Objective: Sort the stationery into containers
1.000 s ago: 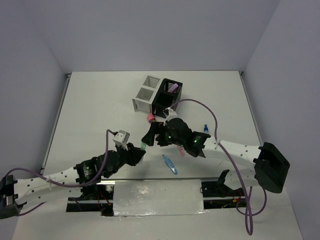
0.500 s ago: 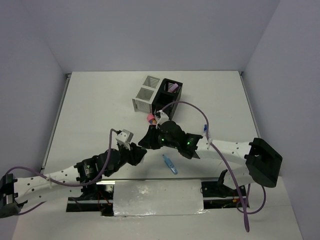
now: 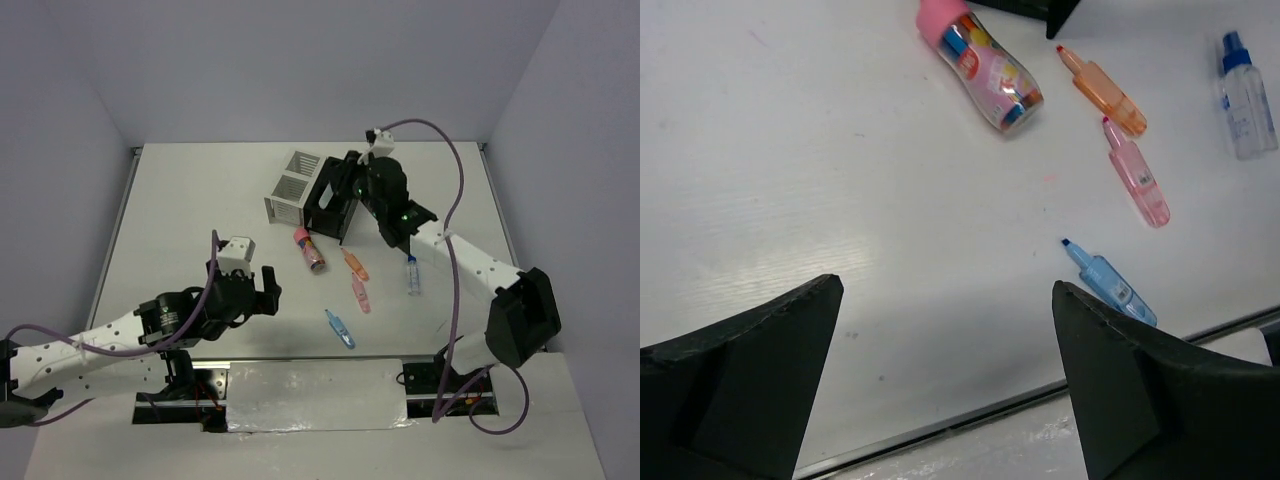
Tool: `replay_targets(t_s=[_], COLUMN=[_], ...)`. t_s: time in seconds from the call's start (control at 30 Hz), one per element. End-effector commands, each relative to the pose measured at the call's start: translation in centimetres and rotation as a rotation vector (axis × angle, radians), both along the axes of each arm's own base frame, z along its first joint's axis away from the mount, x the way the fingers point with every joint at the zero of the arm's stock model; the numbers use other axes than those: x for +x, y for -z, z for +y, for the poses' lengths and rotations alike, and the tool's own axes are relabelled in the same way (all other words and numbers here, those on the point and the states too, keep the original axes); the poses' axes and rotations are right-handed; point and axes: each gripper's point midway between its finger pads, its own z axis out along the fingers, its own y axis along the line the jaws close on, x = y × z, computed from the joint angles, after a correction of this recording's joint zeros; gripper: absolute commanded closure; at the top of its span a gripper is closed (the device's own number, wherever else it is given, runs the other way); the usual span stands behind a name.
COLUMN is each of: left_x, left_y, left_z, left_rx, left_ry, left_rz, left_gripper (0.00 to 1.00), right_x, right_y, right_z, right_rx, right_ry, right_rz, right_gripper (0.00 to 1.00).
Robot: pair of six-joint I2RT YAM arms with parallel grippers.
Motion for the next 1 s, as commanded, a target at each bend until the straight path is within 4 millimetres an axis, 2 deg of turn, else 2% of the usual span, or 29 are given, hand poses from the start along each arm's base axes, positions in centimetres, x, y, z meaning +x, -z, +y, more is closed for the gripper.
replay_targets(t_s=[0.0,0.03,0.07,0.1,0.13,0.17,0.23,0.27,0.33,0.43,0.57,0.6,0.7,0.73,0.77,0.8,0.83,0.87,0.93,0.97], left_x=[-0.1,-0.1,0.0,0.0,-0.2,-0.2,-0.3,-0.3,-0.4,-0.4,-0.3,-0.3,-0.3,-0.3,-0.3,-0.3,-0.3,-0.3,-0.5,-0.5], left_y=[-1.4,-1.5,-1.9,-1.8,-1.6,-1.2,-0.9,-0.7,-0.5,-0.7,-1.2,-1.2,-1.3,-1.3,-1.3,-1.3,-1.2,-1.2,-1.2,-1.2], left_z=[3.5,3.3,2.4,2.1,1.8,1.7,1.7,1.6,1.6,1.5,1.2,1.2,1.1,1.0,1.0,1.0,1.0,1.1,1.2,1.2], left_rx=[0.116,0.126,0.091,0.088,0.087,0.087,0.089,0.096,0.104,0.096,0.078,0.076,0.077,0.077,0.076,0.076,0.079,0.076,0.065,0.059], left_ry=[-0.086,-0.066,-0.038,-0.020,-0.004,0.001,0.000,0.003,0.006,0.012,0.027,0.027,0.029,0.029,0.032,0.031,0.031,0.030,0.027,0.029], left_rz=[-0.009,-0.011,-0.027,-0.027,-0.023,-0.019,-0.009,-0.001,0.006,0.004,-0.015,-0.016,-0.019,-0.019,-0.020,-0.019,-0.014,-0.015,-0.013,-0.014], left_gripper=[0.01,0.01,0.01,0.01,0.01,0.01,0.01,0.01,0.01,0.01,0.01,0.01,0.01,0.01,0.01,0.01,0.01,0.01,0.01,0.01], right_x=[5.3,6.6,8.7,9.9,11.0,12.8,14.5,15.7,16.6,17.4,17.2,17.0,16.4,16.3,16.2,16.2,16.1,16.1,15.6,15.4], right_y=[-4.4,-6.6,-5.2,-5.2,-6.8,-5.1,-5.8,-4.6,-4.3,-2.5,-0.9,0.0,0.6,0.6,0.8,1.2,1.0,0.9,0.4,0.3], right_z=[-0.4,-0.5,-0.9,-1.1,-1.3,-1.8,-2.6,-3.2,-3.1,-3.5,-3.2,-3.2,-3.2,-3.1,-2.9,-2.9,-3.2,-3.3,-3.4,-3.5], right_rx=[-0.128,-0.147,-0.178,-0.192,-0.194,-0.219,-0.226,-0.237,-0.235,-0.245,-0.247,-0.251,-0.231,-0.226,-0.226,-0.225,-0.220,-0.218,-0.208,-0.207], right_ry=[0.032,0.045,0.064,0.081,0.095,0.114,0.148,0.158,0.135,0.133,0.107,0.103,0.095,0.089,0.080,0.077,0.086,0.098,0.097,0.099], right_rz=[-0.242,-0.303,-0.289,-0.296,-0.337,-0.317,-0.344,-0.327,-0.327,-0.298,-0.280,-0.266,-0.261,-0.258,-0.255,-0.246,-0.245,-0.240,-0.246,-0.246], right_gripper=[1.00,1.00,1.00,1.00,1.00,1.00,1.00,1.00,1.00,0.99,0.97,0.97,0.92,0.88,0.66,0.50,0.38,0.31,0.25,0.15])
